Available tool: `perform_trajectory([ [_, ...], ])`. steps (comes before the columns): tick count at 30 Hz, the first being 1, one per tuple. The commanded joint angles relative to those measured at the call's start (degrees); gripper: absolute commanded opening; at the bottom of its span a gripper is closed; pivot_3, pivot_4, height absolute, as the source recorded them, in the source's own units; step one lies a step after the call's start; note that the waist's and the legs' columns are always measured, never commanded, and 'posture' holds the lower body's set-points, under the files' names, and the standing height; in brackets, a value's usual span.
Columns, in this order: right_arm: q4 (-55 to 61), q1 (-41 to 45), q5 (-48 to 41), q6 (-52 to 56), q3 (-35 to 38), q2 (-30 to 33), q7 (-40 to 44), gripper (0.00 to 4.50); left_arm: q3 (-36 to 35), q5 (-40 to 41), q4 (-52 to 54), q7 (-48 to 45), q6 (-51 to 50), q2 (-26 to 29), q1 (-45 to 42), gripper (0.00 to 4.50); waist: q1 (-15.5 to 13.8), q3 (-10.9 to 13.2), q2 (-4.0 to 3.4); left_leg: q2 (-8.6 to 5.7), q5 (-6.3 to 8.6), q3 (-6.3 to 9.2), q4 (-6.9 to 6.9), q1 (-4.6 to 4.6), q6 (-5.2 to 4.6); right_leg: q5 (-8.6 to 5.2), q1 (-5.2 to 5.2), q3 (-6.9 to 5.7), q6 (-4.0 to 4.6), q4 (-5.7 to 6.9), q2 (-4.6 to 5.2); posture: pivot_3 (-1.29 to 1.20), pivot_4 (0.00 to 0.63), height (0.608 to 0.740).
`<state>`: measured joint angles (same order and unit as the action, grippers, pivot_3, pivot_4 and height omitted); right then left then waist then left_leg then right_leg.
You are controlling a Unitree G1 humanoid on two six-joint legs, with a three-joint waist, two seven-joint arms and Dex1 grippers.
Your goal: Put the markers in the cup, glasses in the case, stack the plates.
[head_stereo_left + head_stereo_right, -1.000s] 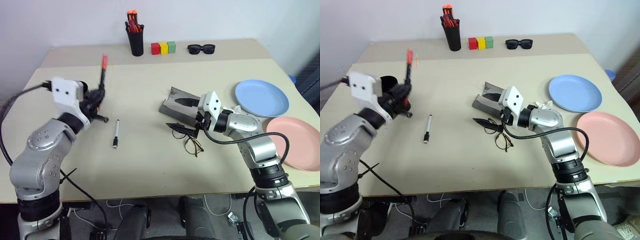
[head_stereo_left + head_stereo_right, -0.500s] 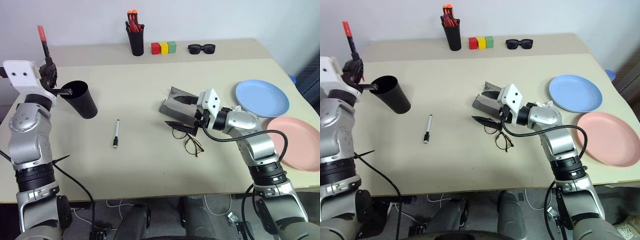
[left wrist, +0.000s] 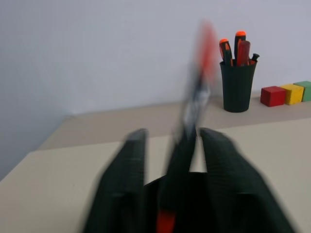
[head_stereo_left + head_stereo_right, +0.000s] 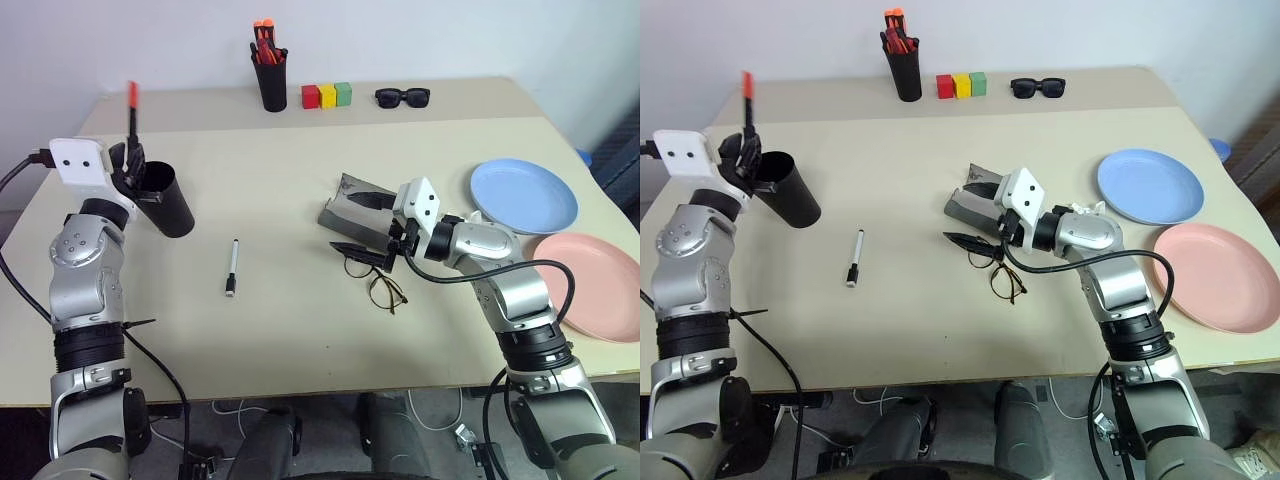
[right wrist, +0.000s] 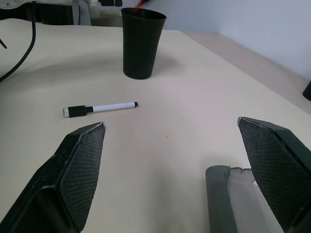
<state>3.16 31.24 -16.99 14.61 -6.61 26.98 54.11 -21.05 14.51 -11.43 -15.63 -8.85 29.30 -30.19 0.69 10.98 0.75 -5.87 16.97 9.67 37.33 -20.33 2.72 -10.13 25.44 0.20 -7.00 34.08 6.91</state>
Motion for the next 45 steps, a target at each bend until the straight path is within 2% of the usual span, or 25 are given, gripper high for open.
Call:
perform_trajectory([
  [1, 1.81, 1.56, -0.14, -0.74, 0.29, -0.3, -0.36, 4.5, -0.73, 0.96, 1.1, -0.4, 1.55, 0.27, -0.77, 3.52, 0.0, 0.0, 0.0, 0.0, 0.0, 0.0, 0.0, 0.0, 0.0, 0.0, 0.0, 0.0, 0.0, 0.0, 0.0, 0.0, 0.15, 0.74],
  [3, 1.64, 1.73, -0.13, -0.81, 0.27, -0.35, -0.41, 4.5, -0.64, 1.1, 1.61, -0.52, 1.6, 0.09, -0.6, 4.45, 0.02, 0.0, 0.0, 0.0, 0.0, 0.0, 0.0, 0.0, 0.0, 0.0, 0.0, 0.0, 0.0, 0.0, 0.0, 0.0, 0.15, 0.74],
  [7, 1.38, 1.88, -0.1, -0.97, 0.24, -0.34, -0.42, 4.5, -0.95, 2.46, 4.07, -0.88, 0.54, -0.19, -0.13, 4.45, 0.04, 0.0, 0.0, 0.0, 0.0, 0.0, 0.0, 0.0, 0.0, 0.0, 0.0, 0.0, 0.0, 0.0, 0.0, 0.0, 0.15, 0.74],
  [10, 1.2, 1.98, -0.07, -0.99, 0.24, -0.34, -0.42, 4.5, -0.32, 5.87, 10.53, -2.42, -4.86, -0.2, 1.55, 4.45, 0.06, 0.0, 0.0, 0.0, 0.0, 0.0, 0.0, -0.01, 0.0, 0.0, 0.0, 0.0, 0.0, -0.01, 0.0, 0.0, 0.15, 0.74],
  [15, 0.84, 1.84, -0.17, -1.03, 0.47, -0.19, -0.3, 4.5, 2.77, 12.41, 27.13, -4.75, -23.41, 4.26, 5.83, 4.45, 0.16, 0.01, 0.0, 0.04, 0.02, 0.0, -0.01, -0.01, -0.03, 0.0, 0.02, 0.01, 0.0, 0.03, 0.0, 0.0, 0.15, 0.74],
  [20, 0.14, 1.58, -0.75, -1.36, 0.8, 0.29, 0.86, 4.5, 4.57, 15.78, 38.19, 2.24, -44.77, 6.49, 5.74, 4.45, 0.14, 0.0, 0.0, 0.04, 0.15, 0.01, -0.01, 0.04, -0.27, 0.0, 0.0, 0.02, 0.0, 0.07, -0.03, 0.0, 0.15, 0.74],
  [24, -0.18, 1.42, -2.54, -0.3, 1.45, 1.11, 3.35, 4.5, 7.58, 13.95, 42.09, 9.84, -58.95, 4.59, 3.67, 4.45, 0.08, 0.0, 0.0, 0.04, 0.15, 0.01, 0.01, 0.03, -0.27, 0.0, 0.0, 0.02, 0.0, 0.07, -0.06, 0.0, 0.15, 0.74],
  [25, 0.06, 1.25, -3.55, 0.73, 1.66, 1.46, 4.29, 4.5, 6.97, 13.76, 41.99, 12.07, -62.31, 2.02, 3.14, 4.45, 0.09, 0.0, 0.0, 0.04, 0.15, 0.02, 0.01, 0.03, -0.26, 0.0, 0.0, 0.02, 0.0, 0.07, -0.06, 0.0, 0.15, 0.74],
  [27, 1.61, 0.18, -5.23, 2.32, 1.57, 2.97, 6.78, 4.5, 9.32, 13.14, 42.61, 13.77, -68.69, 0.7, 3.68, 4.45, 0.02, 0.0, 0.0, 0.03, 0.14, 0.0, 0.01, 0.04, -0.26, 0.0, -0.01, 0.04, 0.0, 0.07, -0.06, 0.0, 0.15, 0.74],
  [31, 4.41, -1.93, -7.23, 5.18, 1.12, 5.36, 9.2, 4.5, 5.94, 13.49, 42.31, 14.79, -80.29, -7.29, 3.8, 4.45, -0.03, 0.02, 0.03, 0.03, 0.13, 0.02, 0.0, 0.0, -0.24, 0.0, -0.01, 0.04, 0.0, 0.03, -0.07, 0.0, 0.15, 0.74],
  [33, 4.83, -2.62, -5.95, 3.69, 0.72, 5.55, 8.87, 4.5, 4.43, 12.87, 41.28, 14.82, -83.1, -10.17, 3.26, 4.45, 0.09, 0.02, 0.03, 0.03, 0.14, 0.0, 0.0, 0.02, -0.24, 0.0, -0.01, 0.04, 0.0, 0.05, -0.07, 0.0, 0.15, 0.74],
  [37, 4.68, -3.01, -5.3, 3.12, 0.96, 5.12, 7.67, 4.5, 7.94, 11.58, 37.45, 14.25, -83.5, -9.55, 2.64, 4.45, 0.07, 0.02, 0.03, 0.09, -0.01, -0.02, -0.01, 0.06, 0.02, 0.02, -0.01, 0.04, 0.03, 0.07, -0.11, 0.0, 0.15, 0.74],
  [41, 4.57, -2.96, -4.54, 2.34, 0.77, 4.61, 6.54, 4.5, 8.59, 10.64, 34.12, 14.59, -83.65, -11.01, 1.65, 4.45, -0.24, 0.02, 0.03, 0.09, -0.02, -0.02, 0.06, 0.02, 0.03, 0.03, -0.03, 0.04, 0.05, 0.06, -0.1, 0.0, 0.15, 0.74],
  [43, 4.18, -2.92, -4.03, 1.72, 1.02, 4.44, 5.79, 4.5, 9.14, 10.36, 33.62, 15.11, -83.65, -11.23, 2.22, 3.93, -0.22, 0.01, 0.02, 0.07, -0.04, -0.02, 0.07, 0.04, 0.08, 0.04, -0.05, 0.04, 0.04, 0.05, -0.09, 0.0, 0.15, 0.74],
  [45, 4.11, -2.99, -3.77, 1.36, 1.14, 4.46, 5.41, 4.5, 9.09, 9.82, 33.73, 15.43, -83.65, -11.78, 2.81, 3.14, -0.21, 0.0, 0.01, 0.07, -0.06, -0.02, 0.06, 0.06, 0.1, 0.04, -0.05, 0.04, 0.04, 0.06, -0.09, 0.0, 0.15, 0.74],
])
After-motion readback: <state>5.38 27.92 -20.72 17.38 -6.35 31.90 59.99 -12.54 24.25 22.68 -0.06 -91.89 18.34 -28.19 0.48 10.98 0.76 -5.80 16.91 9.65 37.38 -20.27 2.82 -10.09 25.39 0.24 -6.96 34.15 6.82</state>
